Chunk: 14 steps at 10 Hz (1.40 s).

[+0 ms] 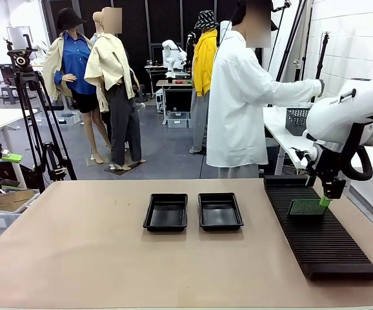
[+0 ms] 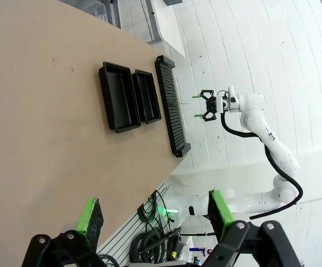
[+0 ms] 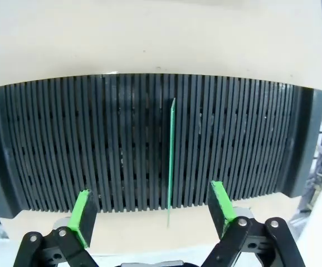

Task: Inspect and transfer BCBs to ESD trays.
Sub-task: Pick up the Blank PCB from the PCB Rack and place it in the left ESD tray.

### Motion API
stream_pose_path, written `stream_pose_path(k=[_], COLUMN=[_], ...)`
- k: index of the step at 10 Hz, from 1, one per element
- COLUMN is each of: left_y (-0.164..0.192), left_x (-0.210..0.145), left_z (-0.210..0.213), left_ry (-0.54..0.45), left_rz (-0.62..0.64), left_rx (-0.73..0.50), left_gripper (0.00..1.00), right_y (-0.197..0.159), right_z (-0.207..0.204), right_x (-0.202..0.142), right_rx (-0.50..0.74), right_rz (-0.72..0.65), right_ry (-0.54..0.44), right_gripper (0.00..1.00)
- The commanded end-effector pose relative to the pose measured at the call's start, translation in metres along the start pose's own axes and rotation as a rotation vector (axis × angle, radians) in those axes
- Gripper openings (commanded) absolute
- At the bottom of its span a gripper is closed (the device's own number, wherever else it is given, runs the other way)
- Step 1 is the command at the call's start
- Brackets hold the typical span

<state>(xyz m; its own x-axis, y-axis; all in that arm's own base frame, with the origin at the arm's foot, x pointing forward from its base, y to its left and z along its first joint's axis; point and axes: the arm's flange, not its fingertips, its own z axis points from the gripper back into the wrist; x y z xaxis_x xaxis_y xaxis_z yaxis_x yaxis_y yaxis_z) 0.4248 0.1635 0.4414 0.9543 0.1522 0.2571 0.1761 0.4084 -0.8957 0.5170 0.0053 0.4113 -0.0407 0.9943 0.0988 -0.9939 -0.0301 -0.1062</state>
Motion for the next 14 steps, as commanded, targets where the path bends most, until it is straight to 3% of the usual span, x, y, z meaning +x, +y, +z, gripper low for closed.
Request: stream_pose_path(k=[1,8,14], left_y=[-0.003,-0.003,-0.003], left_x=[0.0,0.0,0.0], left_z=[0.002,0.002,0.002], left_ry=[0.001,0.001,0.001], left_rz=[0.013,0.013,0.013], left_rx=[0.003,0.003,0.003], left_gripper=[1.0,1.0,1.0], right_y=[0.001,-0.002,-0.018], right_z=[-0.008,-0.049,-0.061], right_x=[0.003,-0.006,-0.007], right_rx=[-0.002,-0.001,-0.039], right_rz=[-0.015,-0.081,-0.089], right_ry=[0.017,0.013,0.006], right_gripper=[1.0,1.0,1.0])
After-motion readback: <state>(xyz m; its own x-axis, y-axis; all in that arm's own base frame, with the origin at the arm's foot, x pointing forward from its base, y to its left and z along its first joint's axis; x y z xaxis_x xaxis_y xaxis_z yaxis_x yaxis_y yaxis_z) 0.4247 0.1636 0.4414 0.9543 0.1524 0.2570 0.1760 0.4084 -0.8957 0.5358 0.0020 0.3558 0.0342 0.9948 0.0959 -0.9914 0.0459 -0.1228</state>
